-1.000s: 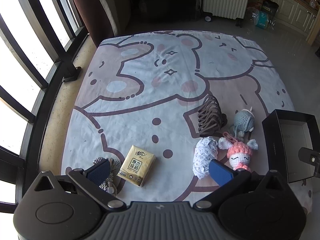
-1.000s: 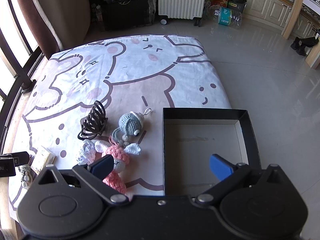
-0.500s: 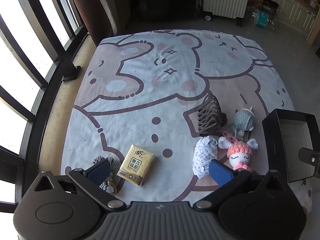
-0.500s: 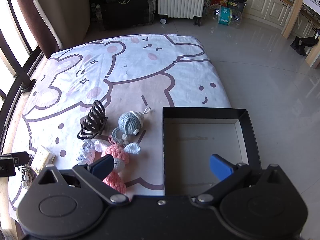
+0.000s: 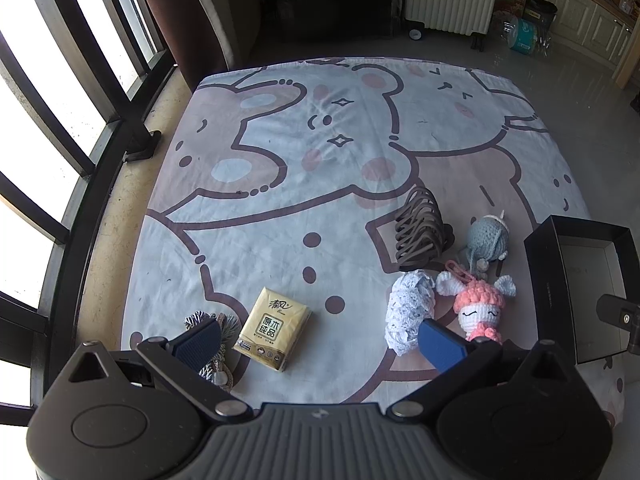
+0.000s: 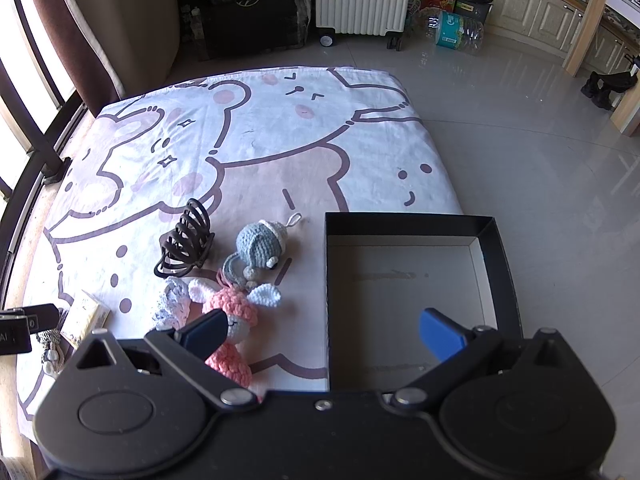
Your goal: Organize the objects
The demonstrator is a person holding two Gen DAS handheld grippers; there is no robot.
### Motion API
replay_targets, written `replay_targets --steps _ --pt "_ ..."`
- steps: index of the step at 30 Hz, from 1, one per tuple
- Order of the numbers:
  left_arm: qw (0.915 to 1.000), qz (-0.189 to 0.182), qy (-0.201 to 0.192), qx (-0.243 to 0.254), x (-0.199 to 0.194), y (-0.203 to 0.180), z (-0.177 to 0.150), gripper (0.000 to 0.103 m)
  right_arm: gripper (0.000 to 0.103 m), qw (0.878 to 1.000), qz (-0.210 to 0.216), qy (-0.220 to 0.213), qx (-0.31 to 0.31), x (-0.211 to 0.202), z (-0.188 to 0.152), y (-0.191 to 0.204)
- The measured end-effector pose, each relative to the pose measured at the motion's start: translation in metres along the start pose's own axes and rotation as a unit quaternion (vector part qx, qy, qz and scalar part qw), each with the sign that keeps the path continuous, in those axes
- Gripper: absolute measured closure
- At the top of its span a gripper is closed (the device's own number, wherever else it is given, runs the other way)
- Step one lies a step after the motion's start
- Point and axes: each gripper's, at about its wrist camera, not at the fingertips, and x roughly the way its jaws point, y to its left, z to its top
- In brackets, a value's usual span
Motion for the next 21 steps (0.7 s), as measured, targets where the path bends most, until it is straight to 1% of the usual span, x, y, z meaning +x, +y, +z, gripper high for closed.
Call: replay_targets --steps 4,5,21 --pt "1.0000 -0.001 0.000 0.002 0.0002 -0.0003 -0.0008 0.000 0.000 1.000 0.000 0.001 0.000 0.0005 -0.0002 -0.0001" --pt "0.9994 -0.020 -0.002 0.030 0.0001 -0.0004 -0.0010 0.000 0.000 1.000 0.000 0.001 0.000 0.0009 -0.0015 -0.0004" --pt "0.9988 -0.027 -0.002 0.040 0.0001 0.0001 0.0003 0.000 0.000 1.000 0.000 0.004 0.000 0.0018 -0.0016 -0.0001"
